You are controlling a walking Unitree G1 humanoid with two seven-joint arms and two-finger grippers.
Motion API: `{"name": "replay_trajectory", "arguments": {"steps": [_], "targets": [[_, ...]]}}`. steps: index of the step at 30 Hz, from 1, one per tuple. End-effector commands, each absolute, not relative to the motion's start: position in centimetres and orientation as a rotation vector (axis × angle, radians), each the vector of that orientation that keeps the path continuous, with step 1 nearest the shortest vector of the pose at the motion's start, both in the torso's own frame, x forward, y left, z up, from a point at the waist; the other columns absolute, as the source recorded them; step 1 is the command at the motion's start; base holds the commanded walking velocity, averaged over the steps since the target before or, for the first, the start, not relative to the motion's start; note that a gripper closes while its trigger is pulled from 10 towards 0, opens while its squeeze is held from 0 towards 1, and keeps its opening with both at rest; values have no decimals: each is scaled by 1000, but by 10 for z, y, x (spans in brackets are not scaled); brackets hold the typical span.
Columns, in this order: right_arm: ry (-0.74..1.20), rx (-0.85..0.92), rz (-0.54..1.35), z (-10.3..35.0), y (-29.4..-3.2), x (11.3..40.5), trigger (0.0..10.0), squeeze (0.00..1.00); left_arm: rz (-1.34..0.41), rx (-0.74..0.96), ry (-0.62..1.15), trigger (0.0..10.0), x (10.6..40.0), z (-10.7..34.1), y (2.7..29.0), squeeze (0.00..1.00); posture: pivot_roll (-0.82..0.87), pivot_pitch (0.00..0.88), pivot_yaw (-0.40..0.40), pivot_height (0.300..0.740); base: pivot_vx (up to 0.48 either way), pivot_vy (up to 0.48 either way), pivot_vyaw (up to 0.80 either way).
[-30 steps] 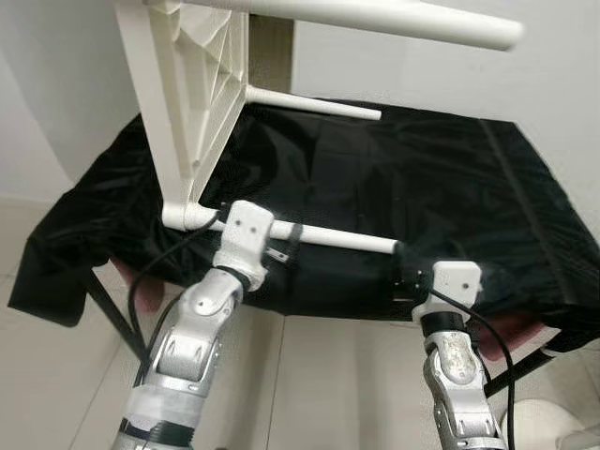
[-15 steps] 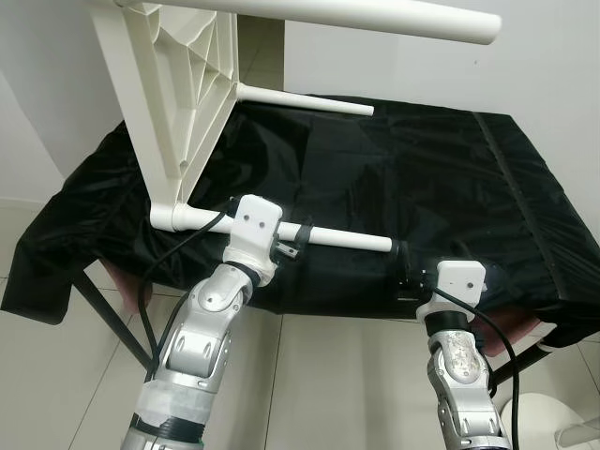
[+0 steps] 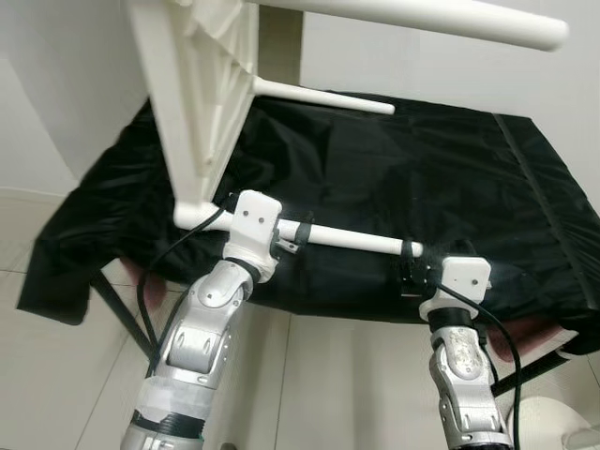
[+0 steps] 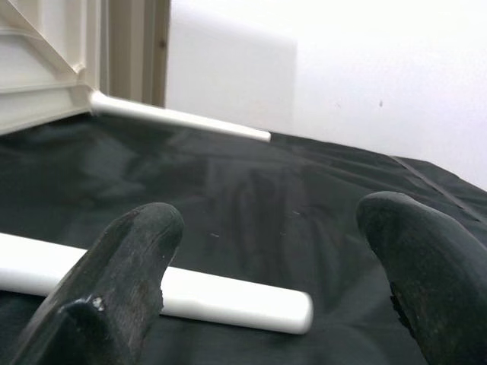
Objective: Building children table
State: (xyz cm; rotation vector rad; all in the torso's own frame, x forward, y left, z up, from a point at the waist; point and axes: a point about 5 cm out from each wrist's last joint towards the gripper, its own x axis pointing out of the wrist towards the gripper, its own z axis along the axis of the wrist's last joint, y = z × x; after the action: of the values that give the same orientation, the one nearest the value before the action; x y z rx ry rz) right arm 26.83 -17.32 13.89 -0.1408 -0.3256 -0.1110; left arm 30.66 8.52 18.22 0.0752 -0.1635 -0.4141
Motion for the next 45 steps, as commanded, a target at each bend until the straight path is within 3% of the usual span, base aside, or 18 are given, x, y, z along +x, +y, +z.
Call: {"name": "replay_trajectory", "arguments": {"steps": [1, 18, 29, 31, 45], "targets": [[-299, -150, -120, 133, -177, 267, 10000, 0, -421, 71, -150, 10000, 306, 179, 80, 0, -39, 13, -12, 740, 0, 461, 0], [-295, -141, -136, 133, -179, 269, 10000, 0, -456, 109, -171, 10000, 303, 180, 70, 0, -36, 0, -15, 740, 0, 0, 0], [-313, -256, -265, 153, -211, 275, 10000, 0, -575, -71, 137, 10000, 305, 168, 50, 0, -47, 19, -4, 740, 0, 0, 0], [-354, -360, -321, 169, -222, 277, 10000, 0, -535, -192, 276, 10000, 311, 162, 51, 0, -50, 27, 3, 740, 0, 0, 0], [-487, -504, -296, 209, -229, 286, 10000, 0, -386, -355, 441, 10000, 328, 153, 57, 0, -46, 36, 6, 740, 0, 0, 0]]}}
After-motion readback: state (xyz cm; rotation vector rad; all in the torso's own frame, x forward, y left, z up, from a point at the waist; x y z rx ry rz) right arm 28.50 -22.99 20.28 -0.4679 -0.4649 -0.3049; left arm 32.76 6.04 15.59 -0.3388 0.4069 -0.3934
